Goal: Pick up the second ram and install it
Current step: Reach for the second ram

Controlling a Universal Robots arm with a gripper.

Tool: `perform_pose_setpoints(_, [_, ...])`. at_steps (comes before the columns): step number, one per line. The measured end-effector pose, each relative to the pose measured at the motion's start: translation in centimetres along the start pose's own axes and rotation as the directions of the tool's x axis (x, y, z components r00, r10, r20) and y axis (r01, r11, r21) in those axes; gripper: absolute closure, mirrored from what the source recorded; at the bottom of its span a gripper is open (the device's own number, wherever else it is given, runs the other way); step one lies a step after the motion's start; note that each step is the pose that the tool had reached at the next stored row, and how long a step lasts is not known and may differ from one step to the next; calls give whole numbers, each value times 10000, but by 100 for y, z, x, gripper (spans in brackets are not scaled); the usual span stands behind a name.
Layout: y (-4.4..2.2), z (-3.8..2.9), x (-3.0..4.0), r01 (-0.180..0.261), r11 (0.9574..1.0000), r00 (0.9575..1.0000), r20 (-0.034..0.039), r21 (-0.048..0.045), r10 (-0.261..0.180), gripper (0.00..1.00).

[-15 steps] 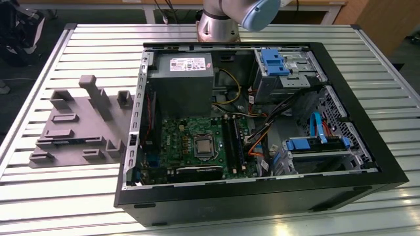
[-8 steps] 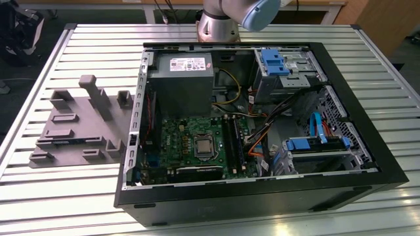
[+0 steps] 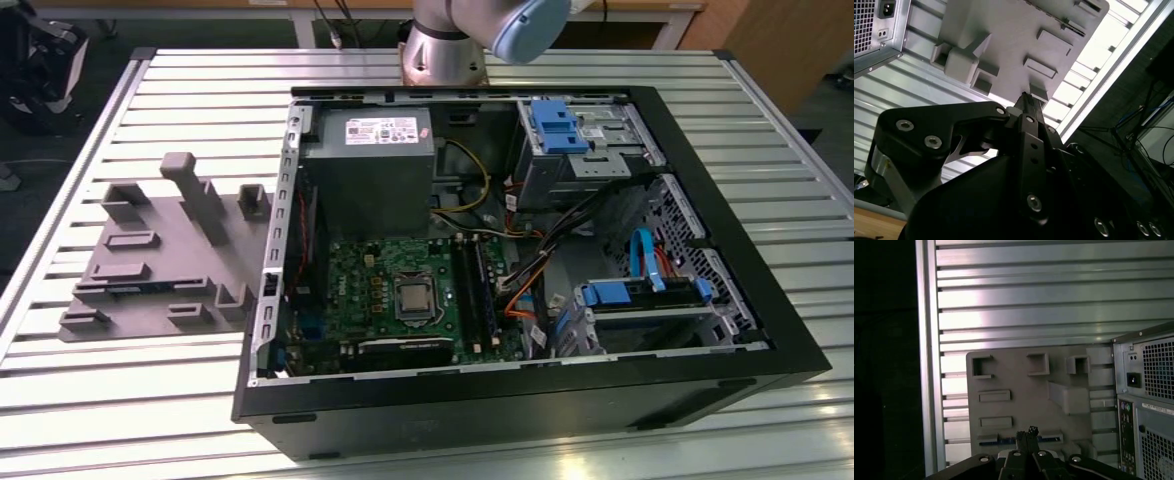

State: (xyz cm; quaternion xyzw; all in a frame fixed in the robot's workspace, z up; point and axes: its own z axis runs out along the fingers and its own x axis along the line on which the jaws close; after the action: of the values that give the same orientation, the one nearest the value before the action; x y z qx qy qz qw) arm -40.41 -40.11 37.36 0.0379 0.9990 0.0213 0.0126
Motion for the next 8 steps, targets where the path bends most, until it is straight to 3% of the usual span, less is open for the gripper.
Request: perform_pose_setpoints(8, [-28,-1,-1,1,10000,10000,0,0,-1,89])
